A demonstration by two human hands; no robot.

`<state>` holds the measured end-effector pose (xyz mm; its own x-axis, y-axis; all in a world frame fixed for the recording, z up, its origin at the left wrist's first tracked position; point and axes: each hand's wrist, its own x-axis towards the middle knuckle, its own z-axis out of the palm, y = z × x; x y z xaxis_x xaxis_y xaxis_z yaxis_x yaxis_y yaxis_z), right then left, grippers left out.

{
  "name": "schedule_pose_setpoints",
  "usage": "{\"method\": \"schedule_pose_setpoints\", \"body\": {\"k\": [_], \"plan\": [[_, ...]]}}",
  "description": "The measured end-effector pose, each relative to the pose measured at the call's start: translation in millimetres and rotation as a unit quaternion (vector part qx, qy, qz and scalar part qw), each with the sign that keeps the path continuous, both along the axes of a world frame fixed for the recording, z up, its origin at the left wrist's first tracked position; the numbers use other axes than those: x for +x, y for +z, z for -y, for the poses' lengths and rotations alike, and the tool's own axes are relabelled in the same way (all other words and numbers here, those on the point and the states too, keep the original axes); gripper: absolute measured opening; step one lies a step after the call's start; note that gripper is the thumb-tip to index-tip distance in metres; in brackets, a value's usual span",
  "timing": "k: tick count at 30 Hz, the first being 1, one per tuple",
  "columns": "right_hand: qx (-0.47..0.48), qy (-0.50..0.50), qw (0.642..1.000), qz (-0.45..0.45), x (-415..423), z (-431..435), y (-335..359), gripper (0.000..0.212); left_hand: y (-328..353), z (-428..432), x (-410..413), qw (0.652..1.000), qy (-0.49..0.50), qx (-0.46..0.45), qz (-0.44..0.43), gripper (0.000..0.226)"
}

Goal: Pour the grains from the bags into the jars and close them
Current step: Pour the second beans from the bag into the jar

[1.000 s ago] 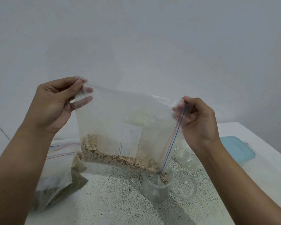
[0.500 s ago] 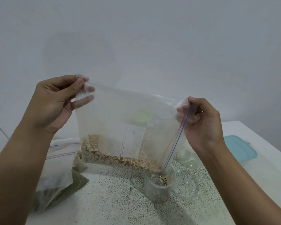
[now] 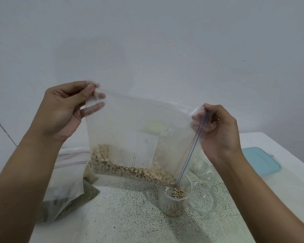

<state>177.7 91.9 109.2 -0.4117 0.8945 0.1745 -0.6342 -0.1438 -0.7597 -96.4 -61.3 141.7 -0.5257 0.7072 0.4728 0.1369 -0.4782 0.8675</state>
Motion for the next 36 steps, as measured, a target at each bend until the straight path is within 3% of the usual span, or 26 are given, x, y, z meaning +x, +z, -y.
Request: {"method": "schedule_pose_setpoints", "body": {"k": [36], "plan": [[-0.009,0.008,1.000,-0.019,-1.6,-3.2,6.4,0.033,13.7,3.3,4.3,1.000,-0.002,0.013,-0.005,0.014]]}}
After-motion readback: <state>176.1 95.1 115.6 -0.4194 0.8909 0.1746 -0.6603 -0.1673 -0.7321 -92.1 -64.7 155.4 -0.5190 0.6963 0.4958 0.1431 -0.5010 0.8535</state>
